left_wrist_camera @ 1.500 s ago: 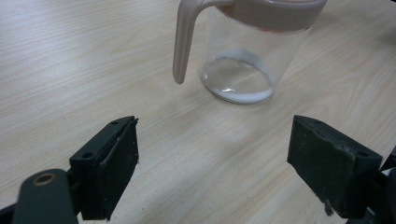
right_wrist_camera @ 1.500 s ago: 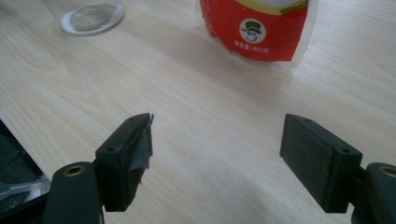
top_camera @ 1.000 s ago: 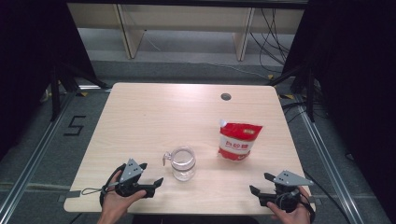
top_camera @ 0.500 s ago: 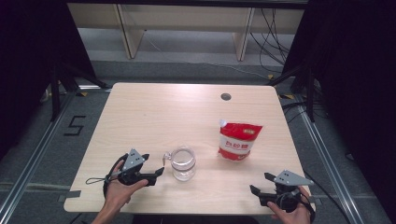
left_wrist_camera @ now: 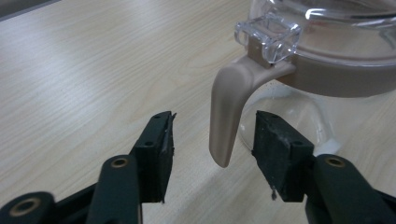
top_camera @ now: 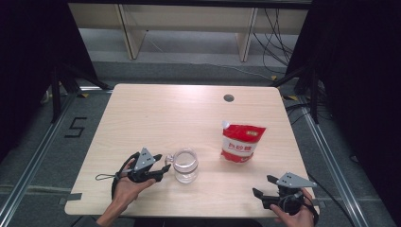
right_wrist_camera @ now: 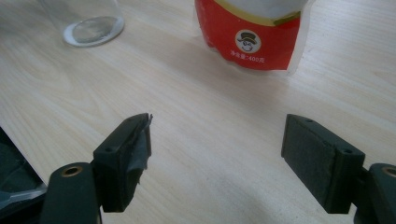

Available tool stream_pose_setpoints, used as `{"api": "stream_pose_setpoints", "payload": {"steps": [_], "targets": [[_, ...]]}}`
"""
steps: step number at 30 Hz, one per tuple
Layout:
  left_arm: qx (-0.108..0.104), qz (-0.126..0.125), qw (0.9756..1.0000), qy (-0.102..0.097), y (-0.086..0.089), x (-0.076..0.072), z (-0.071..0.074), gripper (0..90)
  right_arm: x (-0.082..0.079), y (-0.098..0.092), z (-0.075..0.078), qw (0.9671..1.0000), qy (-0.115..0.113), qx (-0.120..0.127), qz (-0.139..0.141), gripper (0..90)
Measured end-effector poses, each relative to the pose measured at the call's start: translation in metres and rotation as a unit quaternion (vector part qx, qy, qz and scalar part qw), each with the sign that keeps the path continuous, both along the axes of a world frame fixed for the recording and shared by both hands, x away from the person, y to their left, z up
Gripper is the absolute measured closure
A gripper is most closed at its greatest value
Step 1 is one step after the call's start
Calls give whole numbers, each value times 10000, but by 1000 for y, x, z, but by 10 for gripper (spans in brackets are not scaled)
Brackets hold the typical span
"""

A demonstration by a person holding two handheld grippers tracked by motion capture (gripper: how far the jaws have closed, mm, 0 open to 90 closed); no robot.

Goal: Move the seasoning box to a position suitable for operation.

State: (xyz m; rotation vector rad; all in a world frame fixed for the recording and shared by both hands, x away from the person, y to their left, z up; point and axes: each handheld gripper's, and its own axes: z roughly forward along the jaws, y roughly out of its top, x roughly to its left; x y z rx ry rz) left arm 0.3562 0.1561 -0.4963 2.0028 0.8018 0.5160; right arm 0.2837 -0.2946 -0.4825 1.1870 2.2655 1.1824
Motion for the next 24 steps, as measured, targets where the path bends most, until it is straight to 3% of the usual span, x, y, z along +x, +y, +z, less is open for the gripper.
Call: {"api": "stream_pose_setpoints", "payload": {"steps": [1, 2, 5, 8, 10, 11, 12, 13, 15, 16, 17, 21, 22, 23, 24], "targets": [[92, -72, 9999, -60, -1, 2, 0, 505, 2, -2, -1, 9998, -135, -108, 86, 253], [78, -43, 10000, -35, -2, 2, 0, 520, 0, 0, 0, 10000, 49, -58, 44, 255], [25, -61, 10000, 23, -6, 4, -2, 550, 1, 0, -1, 9999, -39, -87, 77, 255], [-17, -211, 9998, 56, -7, 6, -3, 655, 2, 0, -1, 9999, -42, -48, 108, 255], [60, -218, 9997, -6, -8, 6, -3, 724, 2, -1, -1, 9999, -19, -83, 131, 256], [89, -197, 9998, 56, -6, 6, -3, 745, 3, -1, -1, 9999, -24, -83, 137, 255], [-80, -191, 9997, 103, -6, 6, -3, 766, 2, -1, -1, 9999, -19, -70, 142, 255], [-135, -200, 9996, 158, -5, 5, -3, 770, 3, -1, -2, 9999, -71, -75, 120, 255], [-46, -189, 9998, 105, -6, 3, -3, 770, 3, -1, -1, 9999, -50, -56, 129, 256], [86, -325, 9994, 76, -5, 3, -1, 769, 3, -1, -2, 9999, -44, -56, 131, 255], [-68, -272, 9995, 139, -7, 2, -2, 768, 3, -1, -2, 9999, -41, -66, 131, 256], [-85, -287, 9993, 216, -9, -3, -1, 764, 3, -1, -1, 9999, -40, -68, 118, 255], [16, -361, 9992, 179, -8, -3, 0, 762, 3, -1, -1, 9999, -36, -68, 115, 256], [-147, -314, 9991, 226, -11, -5, -2, 760, 3, -1, -1, 9999, -36, -62, 117, 255], [-126, -358, 9990, 223, -11, -6, -1, 759, 3, -1, -1, 9999, -41, -65, 110, 256]]}}
